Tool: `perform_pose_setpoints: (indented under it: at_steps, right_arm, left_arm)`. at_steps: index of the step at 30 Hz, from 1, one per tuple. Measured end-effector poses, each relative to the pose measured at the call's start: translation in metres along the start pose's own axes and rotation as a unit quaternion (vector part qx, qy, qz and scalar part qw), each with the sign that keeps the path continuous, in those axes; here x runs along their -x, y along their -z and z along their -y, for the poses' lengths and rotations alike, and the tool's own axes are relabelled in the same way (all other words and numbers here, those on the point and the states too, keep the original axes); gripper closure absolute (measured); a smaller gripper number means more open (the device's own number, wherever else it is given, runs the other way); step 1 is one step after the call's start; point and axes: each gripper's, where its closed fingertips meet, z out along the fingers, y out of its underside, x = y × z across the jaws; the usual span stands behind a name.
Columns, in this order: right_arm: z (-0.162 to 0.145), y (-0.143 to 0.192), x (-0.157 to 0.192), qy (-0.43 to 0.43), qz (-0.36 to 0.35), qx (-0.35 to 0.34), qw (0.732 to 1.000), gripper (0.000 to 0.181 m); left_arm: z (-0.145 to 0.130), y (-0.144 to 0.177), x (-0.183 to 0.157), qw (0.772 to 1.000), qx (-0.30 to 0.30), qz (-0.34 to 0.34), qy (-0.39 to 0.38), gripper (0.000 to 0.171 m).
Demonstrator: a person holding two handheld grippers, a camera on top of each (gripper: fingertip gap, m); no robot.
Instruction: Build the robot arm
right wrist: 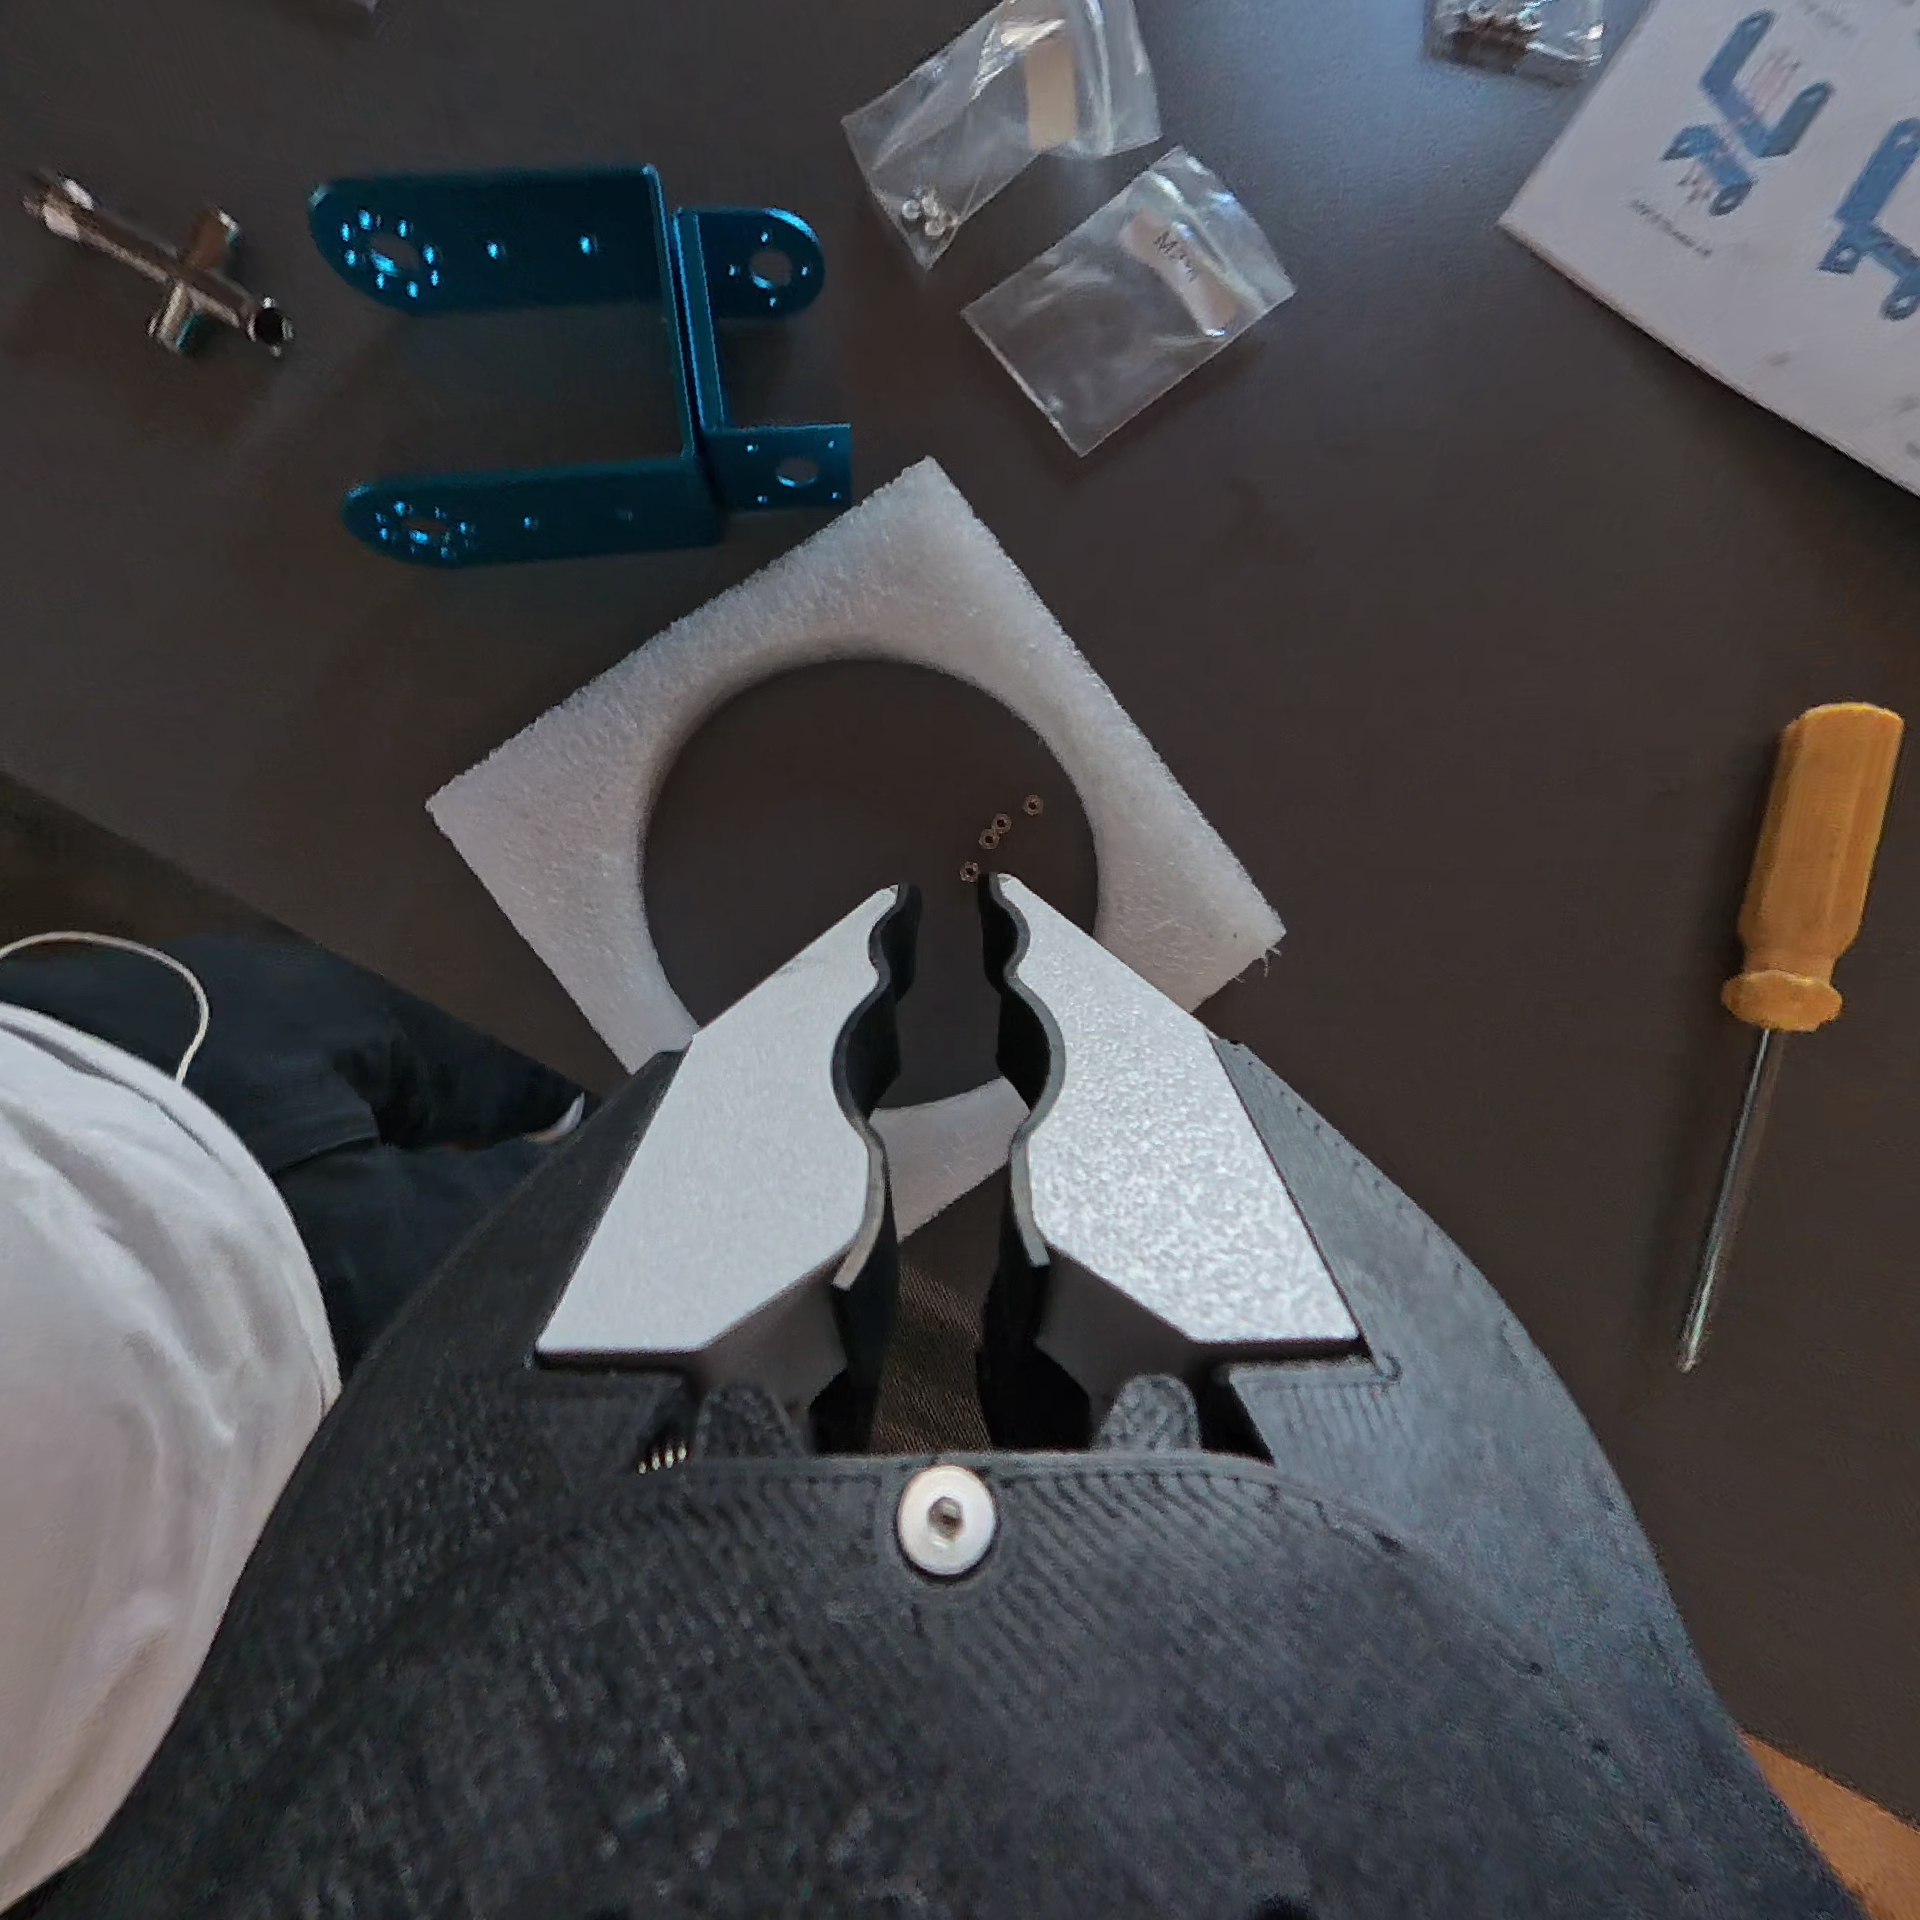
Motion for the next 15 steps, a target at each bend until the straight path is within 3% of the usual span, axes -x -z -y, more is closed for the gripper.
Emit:
perform_pose_setpoints:
  at_steps: [3,7,11,15]
  right_arm:
    - [-0.007,0.001,-0.002,0.029,0.017,0.052,0.998,0.170]
    - [-0.017,0.006,-0.008,0.074,0.025,0.132,0.988,0.170]
    - [-0.014,0.007,-0.012,0.063,0.006,0.149,0.987,0.170]
    - [-0.010,0.012,-0.007,0.006,-0.028,0.131,0.991,0.167]
  left_arm:
    - [0.003,-0.015,-0.003,1.000,0.017,-0.016,-0.020,0.150]
    - [0.021,-0.049,-0.008,0.994,0.040,-0.096,-0.045,0.147]
    - [0.042,-0.080,0.003,0.983,0.062,-0.145,-0.099,0.148]
    - [0.069,-0.096,0.012,0.970,0.045,-0.208,-0.114,0.149]
